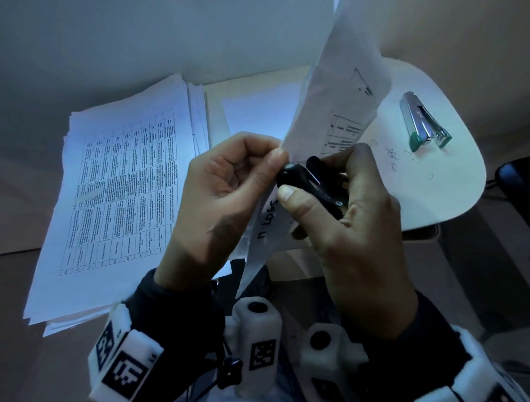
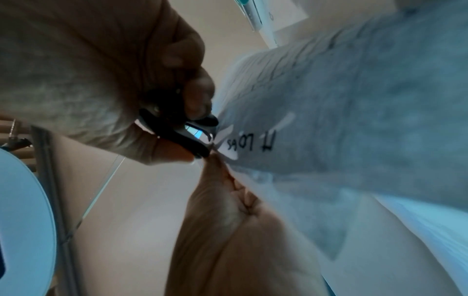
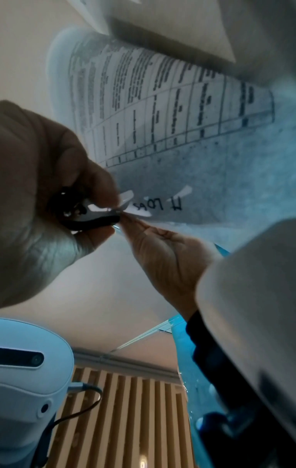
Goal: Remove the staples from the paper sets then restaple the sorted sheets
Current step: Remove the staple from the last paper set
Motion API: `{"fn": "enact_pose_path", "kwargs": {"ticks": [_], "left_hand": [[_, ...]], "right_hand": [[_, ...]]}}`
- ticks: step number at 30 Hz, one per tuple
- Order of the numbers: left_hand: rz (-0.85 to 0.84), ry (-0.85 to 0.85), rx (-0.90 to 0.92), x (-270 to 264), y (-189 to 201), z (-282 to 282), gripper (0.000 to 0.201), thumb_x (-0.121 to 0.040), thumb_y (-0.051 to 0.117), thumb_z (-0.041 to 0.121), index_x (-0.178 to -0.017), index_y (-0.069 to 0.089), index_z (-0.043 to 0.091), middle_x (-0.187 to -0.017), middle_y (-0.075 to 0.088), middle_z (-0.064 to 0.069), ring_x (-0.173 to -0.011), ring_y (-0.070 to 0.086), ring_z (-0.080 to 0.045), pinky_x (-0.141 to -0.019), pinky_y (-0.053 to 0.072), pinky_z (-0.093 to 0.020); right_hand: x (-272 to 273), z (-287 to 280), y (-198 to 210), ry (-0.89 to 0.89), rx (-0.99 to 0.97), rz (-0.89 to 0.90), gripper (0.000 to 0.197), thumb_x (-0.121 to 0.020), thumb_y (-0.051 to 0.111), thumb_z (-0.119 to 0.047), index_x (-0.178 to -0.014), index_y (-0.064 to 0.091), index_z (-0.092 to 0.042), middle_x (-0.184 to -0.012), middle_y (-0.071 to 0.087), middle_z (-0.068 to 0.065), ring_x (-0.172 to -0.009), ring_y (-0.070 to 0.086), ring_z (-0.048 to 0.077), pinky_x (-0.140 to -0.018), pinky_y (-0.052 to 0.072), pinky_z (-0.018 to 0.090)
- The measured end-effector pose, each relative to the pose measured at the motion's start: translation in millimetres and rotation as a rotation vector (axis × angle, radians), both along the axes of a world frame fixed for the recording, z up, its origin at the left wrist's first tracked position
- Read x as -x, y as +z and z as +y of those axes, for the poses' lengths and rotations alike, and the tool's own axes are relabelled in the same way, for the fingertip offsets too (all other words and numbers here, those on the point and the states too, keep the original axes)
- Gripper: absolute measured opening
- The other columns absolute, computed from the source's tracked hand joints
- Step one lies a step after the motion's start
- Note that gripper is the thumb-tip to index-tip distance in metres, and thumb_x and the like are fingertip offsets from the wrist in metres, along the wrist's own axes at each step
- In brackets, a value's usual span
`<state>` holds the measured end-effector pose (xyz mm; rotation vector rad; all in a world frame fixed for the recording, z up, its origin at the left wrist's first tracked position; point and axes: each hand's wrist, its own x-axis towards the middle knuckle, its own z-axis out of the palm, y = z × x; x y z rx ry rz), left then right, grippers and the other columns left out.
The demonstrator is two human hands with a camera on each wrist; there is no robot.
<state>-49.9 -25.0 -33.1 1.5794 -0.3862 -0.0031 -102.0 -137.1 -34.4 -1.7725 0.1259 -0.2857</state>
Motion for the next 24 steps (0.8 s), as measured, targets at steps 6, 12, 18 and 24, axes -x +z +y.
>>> {"fn": "enact_pose_path", "kwargs": {"ticks": [6,12,18,24], "left_hand": [[0.008,0.008,-0.073,3.1,-3.9,-1.6,0.011,-0.085,0.058,0.01,-0.077,0.063,0.016,-0.067,0.064,0.007,-0.065,0.058,-0.007,-0.065,0.048,-0.018],[0.008,-0.027,-0.033,2.7,-2.2,-0.6,0.013,-0.086,0.056,0.009,-0.077,0.062,0.016,-0.068,0.061,0.009,-0.066,0.055,-0.005,-0.064,0.046,-0.014],[0.0,0.007,-0.036,-2.3,-6.0,-0.7,0.012,-0.086,0.057,0.009,-0.078,0.062,0.018,-0.072,0.06,0.003,-0.07,0.054,-0.01,-0.069,0.046,-0.019],[0.009,0.052,-0.032,-0.5,-13.4,-6.7,0.015,-0.087,0.055,0.007,-0.077,0.059,0.018,-0.068,0.057,0.011,-0.067,0.052,-0.003,-0.065,0.043,-0.014]], "right_hand": [[-5.1,-13.3,-1.7,0.073,-0.039,0.128,0.031,-0.068,0.06,-0.046,-0.088,0.046,-0.028,-0.079,0.065,-0.015,-0.069,0.062,0.002,-0.068,0.052,0.024],[-4.3,-7.3,-1.9,0.01,0.064,0.036,0.033,-0.075,0.067,-0.048,-0.082,0.04,-0.03,-0.082,0.061,-0.017,-0.074,0.058,-0.002,-0.06,0.044,0.013],[-8.1,-1.5,-6.7,-0.043,0.075,-0.047,0.033,-0.074,0.065,-0.043,-0.088,0.045,-0.02,-0.067,0.062,0.001,-0.062,0.059,0.011,-0.062,0.046,0.035],[-12.1,1.7,-18.5,-0.096,0.181,-0.111,0.032,-0.076,0.064,-0.038,-0.086,0.041,-0.018,-0.059,0.058,0.0,-0.054,0.055,0.013,-0.056,0.045,0.037]]}}
